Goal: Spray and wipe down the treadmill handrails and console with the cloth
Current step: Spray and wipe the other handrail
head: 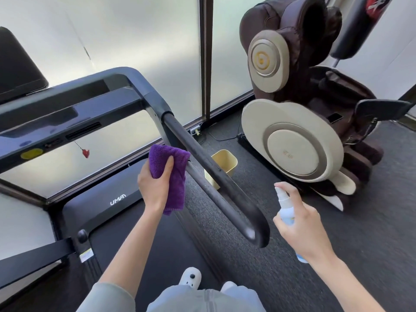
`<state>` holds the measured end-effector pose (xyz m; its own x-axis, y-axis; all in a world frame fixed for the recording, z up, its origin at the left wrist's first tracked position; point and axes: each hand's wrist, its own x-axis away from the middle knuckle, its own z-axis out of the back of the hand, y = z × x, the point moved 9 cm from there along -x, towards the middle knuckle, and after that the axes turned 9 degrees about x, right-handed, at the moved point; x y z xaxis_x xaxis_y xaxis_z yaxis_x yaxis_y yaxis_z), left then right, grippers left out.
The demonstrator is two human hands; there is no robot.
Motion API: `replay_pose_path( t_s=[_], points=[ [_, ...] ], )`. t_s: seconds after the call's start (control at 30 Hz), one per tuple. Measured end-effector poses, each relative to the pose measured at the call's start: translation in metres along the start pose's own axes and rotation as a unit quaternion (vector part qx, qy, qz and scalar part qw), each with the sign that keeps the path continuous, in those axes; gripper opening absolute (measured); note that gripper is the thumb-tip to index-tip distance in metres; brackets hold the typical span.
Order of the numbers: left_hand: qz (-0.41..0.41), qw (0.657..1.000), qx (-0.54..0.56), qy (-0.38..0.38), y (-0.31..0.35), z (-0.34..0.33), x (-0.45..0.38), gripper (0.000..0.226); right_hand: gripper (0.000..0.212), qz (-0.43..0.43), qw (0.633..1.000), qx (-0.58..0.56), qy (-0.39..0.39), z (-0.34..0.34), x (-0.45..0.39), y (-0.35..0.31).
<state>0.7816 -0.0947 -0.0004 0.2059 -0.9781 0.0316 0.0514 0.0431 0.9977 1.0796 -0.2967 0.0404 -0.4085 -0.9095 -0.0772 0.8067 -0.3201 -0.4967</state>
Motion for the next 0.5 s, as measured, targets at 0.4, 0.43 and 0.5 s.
replay_pose_path(
  t_s=[0.4, 0.43, 0.5],
  points=[
    [0.005, 1.0, -0.001, 0.003, -0.001, -0.009, 0.018, 0.021, 0.077, 0.027, 0.999, 0.027, 0.011, -0.009, -0.007, -0.012],
    [0.005, 1.0, -0.001, 0.007, 0.0, -0.008, 0.021, 0.021, 0.077, 0.031, 0.999, 0.03, 0.008, -0.008, -0.009, -0.013],
    [0.006, 1.0, 0.0, 0.016, -0.001, -0.005, 0.026, 0.023, 0.078, 0.039, 0.999, 0.034, 0.005, -0.008, -0.012, -0.015]
  ],
)
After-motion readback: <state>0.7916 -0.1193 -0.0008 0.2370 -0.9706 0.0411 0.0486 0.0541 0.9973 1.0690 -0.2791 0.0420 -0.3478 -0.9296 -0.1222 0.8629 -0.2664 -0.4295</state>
